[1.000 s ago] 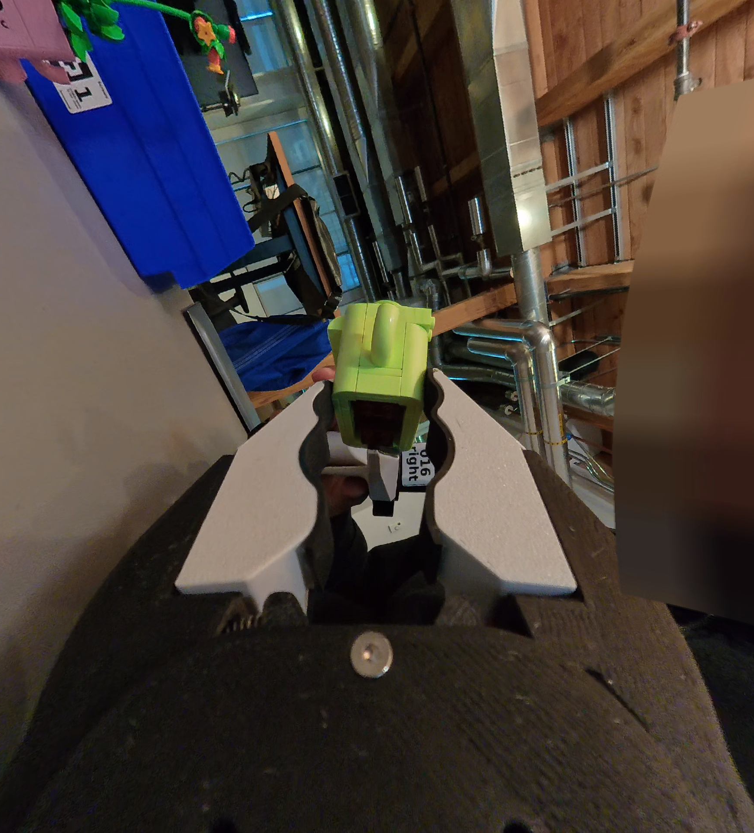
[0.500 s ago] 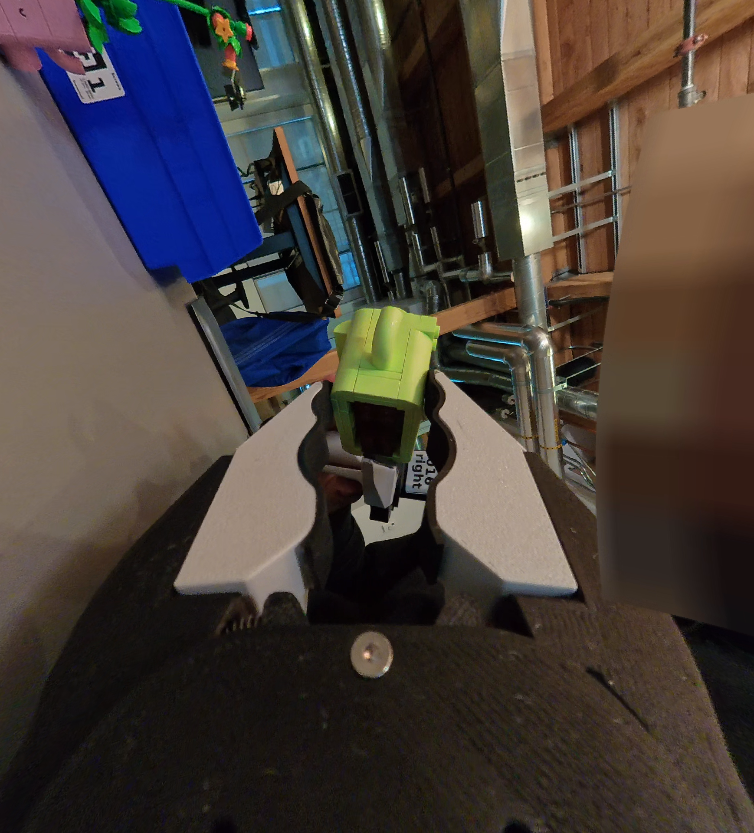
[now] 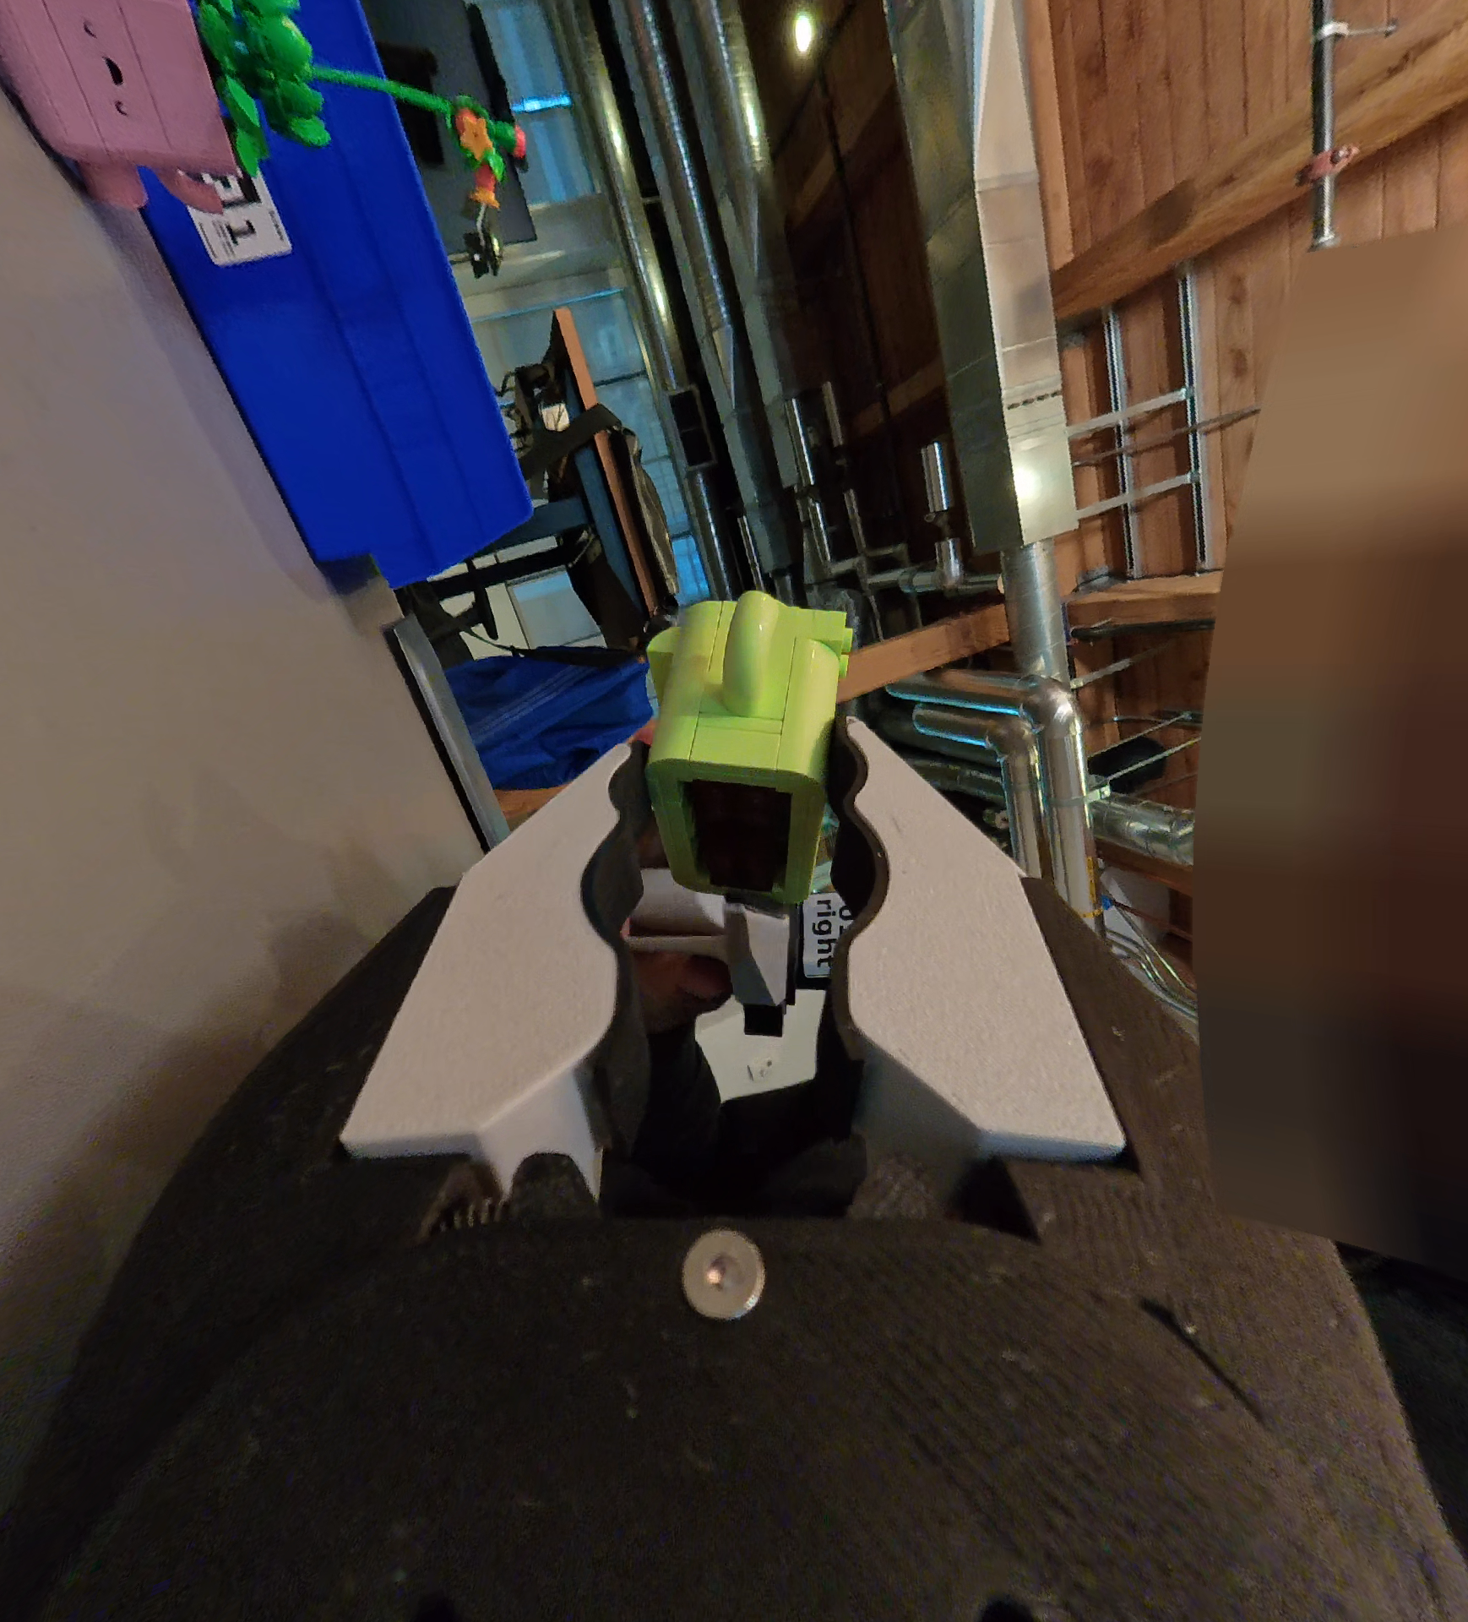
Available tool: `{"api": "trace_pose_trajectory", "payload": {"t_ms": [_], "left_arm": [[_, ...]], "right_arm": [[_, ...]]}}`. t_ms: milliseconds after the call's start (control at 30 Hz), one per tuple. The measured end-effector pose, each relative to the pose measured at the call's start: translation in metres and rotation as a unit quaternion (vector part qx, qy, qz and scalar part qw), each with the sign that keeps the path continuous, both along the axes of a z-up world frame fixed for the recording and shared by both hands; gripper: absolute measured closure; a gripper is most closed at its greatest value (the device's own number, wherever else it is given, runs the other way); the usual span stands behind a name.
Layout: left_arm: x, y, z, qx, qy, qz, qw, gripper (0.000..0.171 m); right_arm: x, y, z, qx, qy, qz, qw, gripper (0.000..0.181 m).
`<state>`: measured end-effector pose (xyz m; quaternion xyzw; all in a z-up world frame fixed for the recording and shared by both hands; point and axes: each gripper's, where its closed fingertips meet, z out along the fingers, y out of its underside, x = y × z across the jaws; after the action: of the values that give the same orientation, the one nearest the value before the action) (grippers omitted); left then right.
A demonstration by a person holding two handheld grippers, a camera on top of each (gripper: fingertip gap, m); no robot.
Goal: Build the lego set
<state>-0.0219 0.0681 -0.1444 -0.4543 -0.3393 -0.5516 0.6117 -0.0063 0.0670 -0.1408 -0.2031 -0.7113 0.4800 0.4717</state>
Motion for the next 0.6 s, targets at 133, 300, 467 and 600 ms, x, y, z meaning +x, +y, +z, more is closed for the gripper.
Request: {"api": "trace_pose_trajectory", "payload": {"t_ms": [133, 300, 467, 600], "left_arm": [[-0.009, -0.002, -0.004, -0.024, 0.032, 0.036, 0.999, 0.132], [-0.007, 0.001, -0.006, -0.066, 0.108, 0.073, 0.989, 0.132], [0.007, 0.007, -0.007, -0.1, 0.214, 0.086, 0.968, 0.132], [0.016, 0.009, -0.003, -0.096, 0.236, 0.089, 0.963, 0.132]], "right_arm": [[-0.005, 0.007, 0.007, -0.07, -0.021, -0.011, 0.997, 0.1], [-0.013, -0.004, -0.008, -0.009, -0.037, -0.017, 0.999, 0.089], [-0.02, -0.016, -0.01, 0.047, -0.019, -0.029, 0.998, 0.091], [-0.023, -0.015, -0.008, 0.059, -0.017, -0.04, 0.997, 0.101]]}}
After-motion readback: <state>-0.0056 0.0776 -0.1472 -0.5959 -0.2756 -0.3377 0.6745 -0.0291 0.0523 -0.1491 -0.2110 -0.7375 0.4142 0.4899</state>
